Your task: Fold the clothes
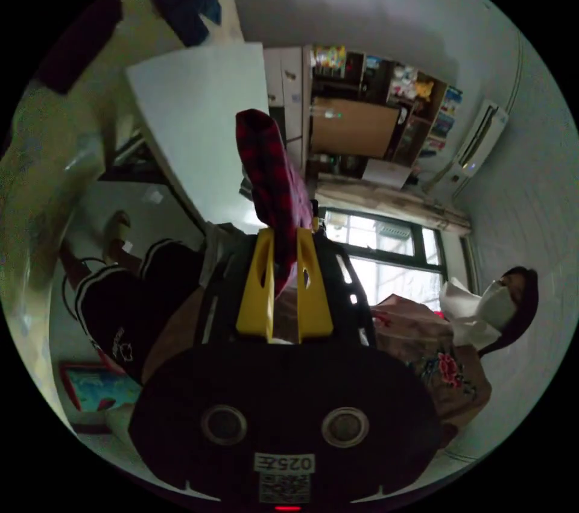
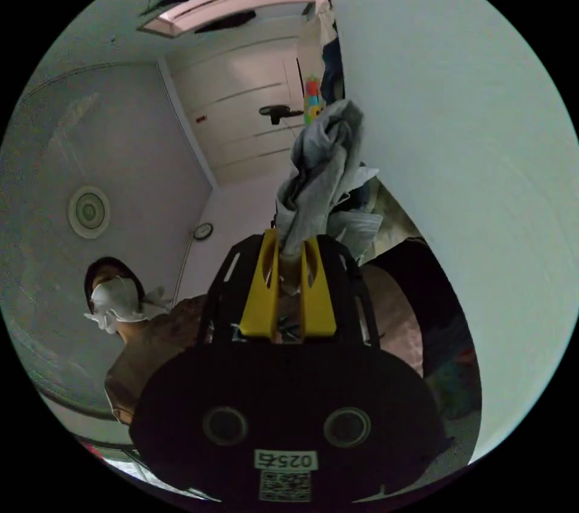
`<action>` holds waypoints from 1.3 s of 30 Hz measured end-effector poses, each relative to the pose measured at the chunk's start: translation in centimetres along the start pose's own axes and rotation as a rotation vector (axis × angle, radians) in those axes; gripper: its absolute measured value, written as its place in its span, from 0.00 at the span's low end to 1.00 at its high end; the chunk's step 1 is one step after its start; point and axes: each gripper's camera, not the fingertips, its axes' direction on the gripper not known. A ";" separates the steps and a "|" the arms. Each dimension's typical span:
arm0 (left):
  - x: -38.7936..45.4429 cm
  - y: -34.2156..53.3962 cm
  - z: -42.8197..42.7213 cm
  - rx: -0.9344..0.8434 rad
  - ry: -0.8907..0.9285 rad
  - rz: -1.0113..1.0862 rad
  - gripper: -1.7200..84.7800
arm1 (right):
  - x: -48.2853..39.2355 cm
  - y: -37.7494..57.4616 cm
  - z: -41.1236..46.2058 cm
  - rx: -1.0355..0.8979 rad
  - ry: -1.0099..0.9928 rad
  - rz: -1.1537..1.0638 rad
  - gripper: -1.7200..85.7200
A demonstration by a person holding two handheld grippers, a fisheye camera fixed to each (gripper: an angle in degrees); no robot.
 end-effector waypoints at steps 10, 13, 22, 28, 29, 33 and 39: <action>-0.9 16.1 -14.9 0.501 -0.208 -0.181 0.04 | 7.2 -16.2 22.2 -0.515 0.220 0.052 0.08; -0.2 17.2 -16.1 0.589 -0.298 -0.237 0.04 | 9.7 -19.7 27.6 -0.601 0.302 0.054 0.08; 8.0 12.3 -22.4 0.908 -0.754 -0.329 0.04 | 12.0 -32.3 44.0 -0.707 0.420 -0.259 0.08; 7.1 7.1 -20.4 0.886 -1.150 -0.606 0.04 | 18.4 -32.2 51.6 -0.720 0.569 -0.516 0.08; 4.9 6.0 -19.1 0.830 -1.185 -0.678 0.04 | 21.9 -31.8 52.1 -0.718 0.636 -0.473 0.08; -1.4 5.1 -15.0 0.701 -1.158 -0.889 0.04 | 30.8 -30.0 51.9 -0.697 0.820 -0.387 0.08; -3.6 6.6 -14.3 0.701 -1.071 -0.987 0.06 | 36.8 -30.5 49.7 -0.656 0.784 -0.347 0.11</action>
